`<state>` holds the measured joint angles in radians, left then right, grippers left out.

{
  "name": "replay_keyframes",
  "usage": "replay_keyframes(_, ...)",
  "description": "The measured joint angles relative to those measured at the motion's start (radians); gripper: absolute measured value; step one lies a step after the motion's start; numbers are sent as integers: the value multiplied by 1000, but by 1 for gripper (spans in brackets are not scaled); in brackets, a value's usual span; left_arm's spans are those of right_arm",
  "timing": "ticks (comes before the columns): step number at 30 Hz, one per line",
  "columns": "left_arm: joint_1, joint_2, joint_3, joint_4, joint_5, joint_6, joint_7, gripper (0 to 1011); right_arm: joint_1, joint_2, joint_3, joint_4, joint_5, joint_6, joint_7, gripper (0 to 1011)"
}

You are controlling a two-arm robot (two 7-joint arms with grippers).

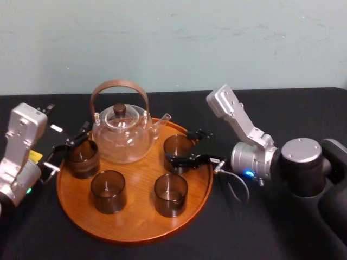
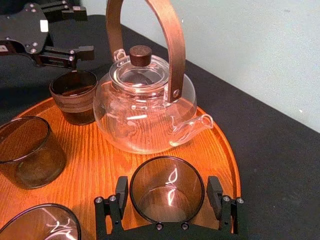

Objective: Pick up the glass from the table and place it on the tray.

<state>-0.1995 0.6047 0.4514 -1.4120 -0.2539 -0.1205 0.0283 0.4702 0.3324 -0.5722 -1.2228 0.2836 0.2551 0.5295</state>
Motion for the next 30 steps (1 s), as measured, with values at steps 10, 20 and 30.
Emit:
replay_keyframes(10,0,0,0,0,0,0,0,1001,-46,72,31,-96,40,-11,34,1002)
replay_keyframes(20,0,0,0,0,0,0,0,1002,-105,168,78,-218,107,-57,65,1002)
replay_keyframes(30,0,0,0,0,0,0,0,1002,-168,265,128,-278,176,-140,97,1002)
